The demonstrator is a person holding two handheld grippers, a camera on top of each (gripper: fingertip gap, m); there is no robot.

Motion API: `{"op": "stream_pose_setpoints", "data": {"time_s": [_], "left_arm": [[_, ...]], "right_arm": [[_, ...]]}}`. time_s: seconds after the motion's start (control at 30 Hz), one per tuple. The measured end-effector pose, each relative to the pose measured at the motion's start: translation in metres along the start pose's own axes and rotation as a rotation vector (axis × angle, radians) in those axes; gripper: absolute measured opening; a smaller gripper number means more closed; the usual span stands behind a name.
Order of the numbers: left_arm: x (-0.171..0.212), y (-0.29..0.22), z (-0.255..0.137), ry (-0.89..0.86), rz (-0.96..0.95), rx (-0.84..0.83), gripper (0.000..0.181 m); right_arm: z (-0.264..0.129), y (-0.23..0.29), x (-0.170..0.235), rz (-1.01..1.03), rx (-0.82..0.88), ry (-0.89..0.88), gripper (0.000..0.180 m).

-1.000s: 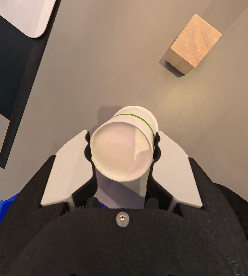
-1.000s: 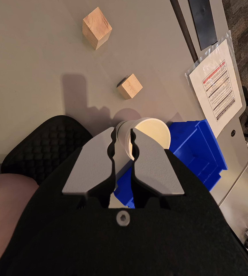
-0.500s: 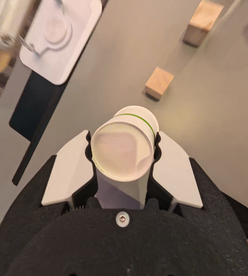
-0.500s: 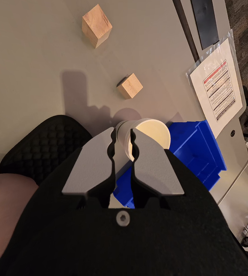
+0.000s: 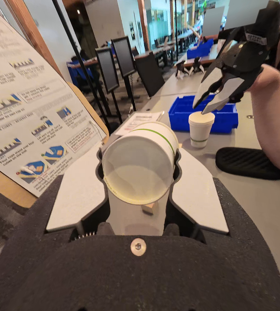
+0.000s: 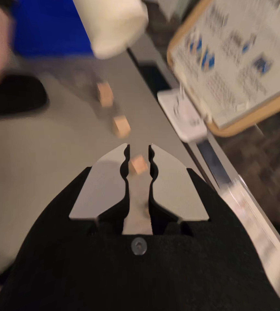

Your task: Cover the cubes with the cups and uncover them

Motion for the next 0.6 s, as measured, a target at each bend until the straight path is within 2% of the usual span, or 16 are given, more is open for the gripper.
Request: {"op": "stream_pose_setpoints", "data": {"time_s": [0.03,0.1,0.17,0.3,0.37,0.43,0.6], "left_arm": [[-0.001,0.0,0.003,-0.02,-0.007,0.003,0.081],[-0.003,-0.003,0.009,-0.049,-0.022,0.026,0.081],[-0.003,-0.004,0.015,-0.061,-0.022,0.031,0.081],[-0.003,-0.009,0.023,-0.045,-0.001,0.027,0.081],[-0.005,-0.012,0.024,-0.054,0.007,0.027,0.081],[-0.006,-0.013,0.023,-0.058,0.006,0.035,0.081],[-0.003,-0.013,0.027,-0.037,0.012,0.029,0.081]], "right_arm": [[0.002,0.0,-0.012,0.03,-0.053,-0.15,0.021],[0.009,0.0,-0.032,0.137,-0.182,-0.453,0.021],[0.021,-0.003,-0.039,0.284,-0.31,-0.641,0.016],[0.055,-0.012,-0.033,0.565,-0.481,-0.729,0.026],[0.07,-0.017,-0.027,0.664,-0.518,-0.75,0.025],[0.082,-0.021,-0.021,0.721,-0.527,-0.755,0.028],[0.098,-0.018,-0.019,0.815,-0.744,-0.8,0.03]]}}
Point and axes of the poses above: each gripper's, where its closed fingertips meet, z out along the fingers, x out of its underside, y = z × x across the jaws, the point moved 10 cm from there along -z, back along the fingers, and after that the axes turned 3 degrees about -x, right-handed, at the moved point
